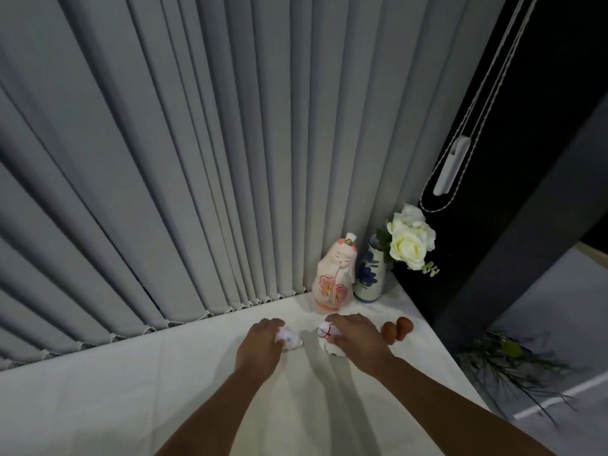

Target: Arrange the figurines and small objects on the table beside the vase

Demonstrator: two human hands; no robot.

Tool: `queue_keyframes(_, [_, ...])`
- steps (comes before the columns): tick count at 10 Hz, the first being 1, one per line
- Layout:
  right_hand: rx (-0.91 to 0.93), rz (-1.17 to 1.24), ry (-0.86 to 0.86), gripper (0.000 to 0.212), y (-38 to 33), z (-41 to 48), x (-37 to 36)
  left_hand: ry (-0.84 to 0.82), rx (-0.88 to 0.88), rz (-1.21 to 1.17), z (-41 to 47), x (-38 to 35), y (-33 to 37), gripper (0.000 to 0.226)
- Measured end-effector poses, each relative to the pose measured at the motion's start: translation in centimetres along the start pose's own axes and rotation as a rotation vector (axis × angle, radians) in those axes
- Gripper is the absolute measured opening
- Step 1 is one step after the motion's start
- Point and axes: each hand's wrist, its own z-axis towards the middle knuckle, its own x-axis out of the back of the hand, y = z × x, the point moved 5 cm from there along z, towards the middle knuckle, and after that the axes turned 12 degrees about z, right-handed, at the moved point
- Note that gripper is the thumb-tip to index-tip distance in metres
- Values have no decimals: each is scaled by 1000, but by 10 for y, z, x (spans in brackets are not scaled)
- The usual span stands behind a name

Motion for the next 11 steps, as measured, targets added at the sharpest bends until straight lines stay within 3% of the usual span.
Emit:
queue_keyframes(9, [44, 63, 72, 36, 26, 15, -11, -7, -33, 92, 27, -25, 12, 41])
queue_keyframes(11, [71, 64, 58, 38, 26, 14, -10, 143, -118, 227, 25, -27, 10, 53])
